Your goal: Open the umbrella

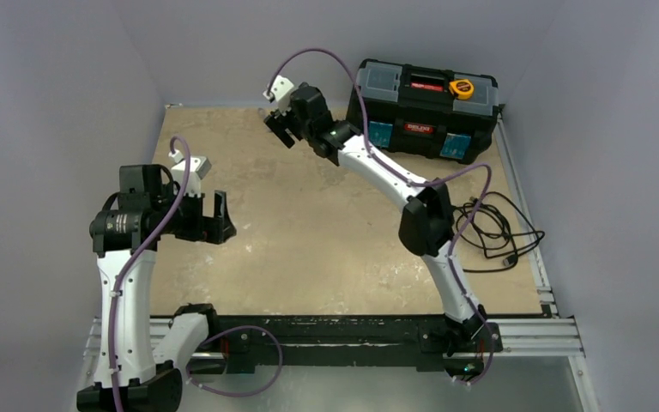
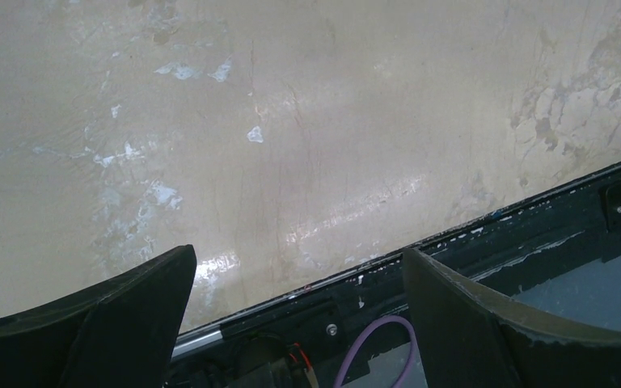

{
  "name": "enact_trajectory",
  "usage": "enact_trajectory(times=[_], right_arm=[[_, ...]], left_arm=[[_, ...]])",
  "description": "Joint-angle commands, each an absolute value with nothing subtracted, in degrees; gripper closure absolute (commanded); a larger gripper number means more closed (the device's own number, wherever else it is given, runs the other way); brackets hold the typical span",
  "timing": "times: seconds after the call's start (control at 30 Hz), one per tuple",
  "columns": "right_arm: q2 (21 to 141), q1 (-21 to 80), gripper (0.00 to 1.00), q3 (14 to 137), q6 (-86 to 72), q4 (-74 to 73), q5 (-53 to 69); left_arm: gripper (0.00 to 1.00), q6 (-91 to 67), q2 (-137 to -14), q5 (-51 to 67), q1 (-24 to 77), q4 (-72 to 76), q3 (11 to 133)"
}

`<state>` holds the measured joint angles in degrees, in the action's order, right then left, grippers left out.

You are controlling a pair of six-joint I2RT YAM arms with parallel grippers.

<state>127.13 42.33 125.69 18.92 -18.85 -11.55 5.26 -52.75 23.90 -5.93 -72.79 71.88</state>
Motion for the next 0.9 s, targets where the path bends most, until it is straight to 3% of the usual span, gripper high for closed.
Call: enact_trajectory(times=[0.0, 0.07, 0.4, 0.87], right_arm=[[135.90, 41.85, 0.18, 134.34, 14.60, -12.24, -23.23], [139.47, 41.88, 0.25, 137.11, 16.26, -8.77, -25.82], [148.74, 38.69, 0.40, 138.54, 23.74, 8.82, -29.26], [164.58, 35.30, 0.44, 148.30, 40.59, 24.98, -25.51]], left_arm=[[0.00, 3.85, -51.59, 23.38, -6.70, -74.92, 72.73], [0.00, 4.02, -51.36, 23.36, -6.74, -75.73, 72.32], [0.00, 3.98, -50.49, 24.20, -6.92, -75.99, 71.42], [0.00, 3.21, -50.54, 27.33, -8.85, -76.43, 71.99]])
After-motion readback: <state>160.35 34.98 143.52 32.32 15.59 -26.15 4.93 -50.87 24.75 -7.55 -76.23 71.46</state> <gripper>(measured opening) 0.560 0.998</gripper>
